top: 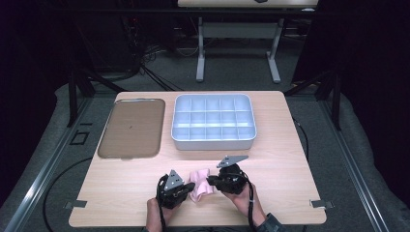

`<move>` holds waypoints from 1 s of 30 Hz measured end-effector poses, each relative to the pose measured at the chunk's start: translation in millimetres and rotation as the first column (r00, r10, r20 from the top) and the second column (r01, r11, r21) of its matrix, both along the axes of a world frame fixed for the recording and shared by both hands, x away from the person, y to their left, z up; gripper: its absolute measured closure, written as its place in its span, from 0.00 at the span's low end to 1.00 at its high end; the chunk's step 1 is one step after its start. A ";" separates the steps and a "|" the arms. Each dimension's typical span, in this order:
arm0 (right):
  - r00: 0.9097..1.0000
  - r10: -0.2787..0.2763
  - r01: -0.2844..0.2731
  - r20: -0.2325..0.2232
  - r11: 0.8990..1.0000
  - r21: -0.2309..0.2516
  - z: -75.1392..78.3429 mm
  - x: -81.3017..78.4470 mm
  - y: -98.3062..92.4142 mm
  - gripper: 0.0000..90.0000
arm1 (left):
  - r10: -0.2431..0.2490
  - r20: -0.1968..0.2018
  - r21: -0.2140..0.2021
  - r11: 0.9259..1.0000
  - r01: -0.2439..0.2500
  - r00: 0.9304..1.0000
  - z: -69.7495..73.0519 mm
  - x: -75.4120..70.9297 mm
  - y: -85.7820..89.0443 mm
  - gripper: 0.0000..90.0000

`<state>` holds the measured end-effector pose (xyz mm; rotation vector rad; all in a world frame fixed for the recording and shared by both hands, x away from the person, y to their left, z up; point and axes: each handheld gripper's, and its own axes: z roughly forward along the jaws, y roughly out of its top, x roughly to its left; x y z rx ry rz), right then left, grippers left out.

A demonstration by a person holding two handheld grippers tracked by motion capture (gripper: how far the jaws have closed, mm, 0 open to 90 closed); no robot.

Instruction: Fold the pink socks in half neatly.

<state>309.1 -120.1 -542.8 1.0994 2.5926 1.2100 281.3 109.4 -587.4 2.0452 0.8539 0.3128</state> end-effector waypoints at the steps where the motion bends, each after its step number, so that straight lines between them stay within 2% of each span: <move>1: 1.000 0.001 -0.001 0.002 1.000 -0.009 -0.3 0.7 0.5 0.94 | -0.002 -0.006 -0.006 1.000 0.002 1.000 0.0 0.5 0.2 0.99; 5: 1.000 -0.005 0.005 -0.012 0.999 -0.038 -5.1 5.6 -3.1 0.95 | -0.002 -0.017 -0.016 1.000 0.002 1.000 1.4 1.3 0.9 0.99; 7: 1.000 -0.008 0.007 -0.015 0.999 -0.036 -6.5 6.1 -3.5 0.95 | 0.000 -0.023 -0.019 1.000 0.000 1.000 4.6 1.7 0.7 0.98; 8: 1.000 -0.011 0.010 -0.015 0.999 -0.043 -6.5 5.8 -3.6 0.95 | -0.005 -0.013 -0.013 1.000 0.005 1.000 8.1 1.0 0.4 0.97; 11: 1.000 -0.012 0.012 -0.012 0.999 -0.041 -6.9 5.8 -4.7 0.95 | -0.029 0.004 -0.044 0.999 0.030 1.000 18.3 -1.5 -4.4 0.96; 13: 1.000 -0.013 0.012 -0.010 0.999 -0.037 -8.1 6.1 -5.3 0.95 | -0.058 0.007 -0.038 0.998 0.058 0.998 21.9 -0.8 -11.3 0.95; 17: 1.000 -0.015 0.015 -0.013 0.999 -0.040 -9.2 6.1 -6.8 0.95 | -0.068 -0.037 0.031 0.997 0.069 0.997 8.7 8.4 -26.7 0.96; 20: 1.000 -0.023 0.023 -0.012 0.999 -0.028 -8.9 5.6 -9.7 0.95 | -0.072 -0.054 0.006 0.997 0.073 0.996 2.2 12.9 -26.4 0.97; 25: 0.999 0.017 -0.015 -0.032 0.999 0.052 -1.0 5.3 -6.4 0.96 | -0.074 -0.059 -0.017 0.997 0.073 0.995 -0.3 16.7 -28.5 0.99; 28: 0.999 0.035 -0.033 -0.027 0.998 0.045 -1.2 6.3 2.5 0.96 | -0.084 -0.070 -0.016 0.996 0.083 0.994 1.3 18.1 -27.5 0.99; 30: 0.999 0.024 -0.022 -0.036 0.998 0.052 -3.8 8.7 -0.7 0.96 | -0.081 -0.077 -0.028 0.996 0.079 0.994 5.5 16.9 -23.4 0.92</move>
